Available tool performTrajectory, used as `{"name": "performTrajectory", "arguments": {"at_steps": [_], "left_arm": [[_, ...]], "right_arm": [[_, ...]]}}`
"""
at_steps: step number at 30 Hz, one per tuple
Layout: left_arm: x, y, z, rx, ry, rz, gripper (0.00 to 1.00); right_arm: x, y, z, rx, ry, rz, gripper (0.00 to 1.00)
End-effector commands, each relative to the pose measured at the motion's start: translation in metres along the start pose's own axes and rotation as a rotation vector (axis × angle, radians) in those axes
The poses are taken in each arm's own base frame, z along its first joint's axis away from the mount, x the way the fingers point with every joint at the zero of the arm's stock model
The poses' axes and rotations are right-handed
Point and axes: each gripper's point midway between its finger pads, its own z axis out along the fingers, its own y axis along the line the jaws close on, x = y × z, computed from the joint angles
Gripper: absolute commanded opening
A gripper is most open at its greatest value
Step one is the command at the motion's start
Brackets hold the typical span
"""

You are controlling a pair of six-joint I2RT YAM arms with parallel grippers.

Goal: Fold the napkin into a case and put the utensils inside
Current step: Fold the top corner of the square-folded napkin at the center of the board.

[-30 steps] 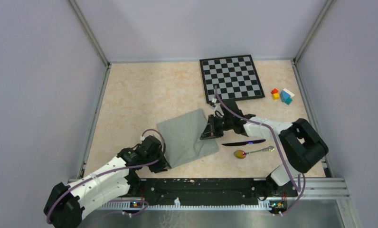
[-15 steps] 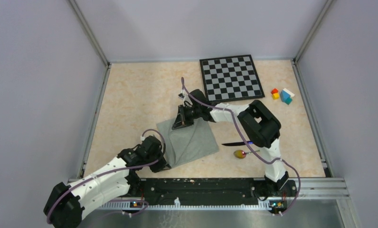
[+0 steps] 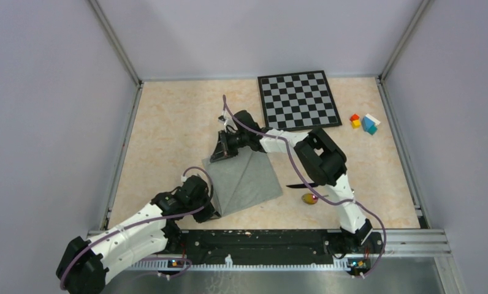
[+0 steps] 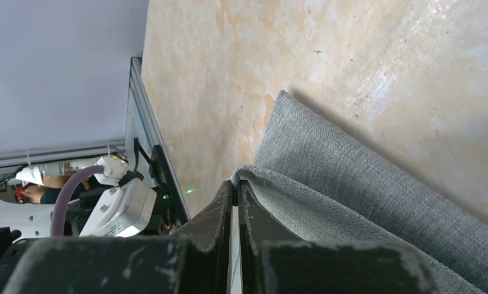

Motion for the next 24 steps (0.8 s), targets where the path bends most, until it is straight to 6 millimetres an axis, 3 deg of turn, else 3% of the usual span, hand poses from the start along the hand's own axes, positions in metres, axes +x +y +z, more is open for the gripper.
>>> {"name": "performTrajectory", "arguments": {"at_steps": [1,24], "left_arm": [[0.006,0.026,0.005,-0.084,0.008,0.004,0.00],[0.006,0.025,0.005,-0.077,0.010,0.004,0.00]], "right_arm": [[-0.007,0.014,0.009,-0.039,0.000,-0.049,0.00],[-0.010,-0.001,0.034,-0.039,0.034,-0.029,0.00]]}}
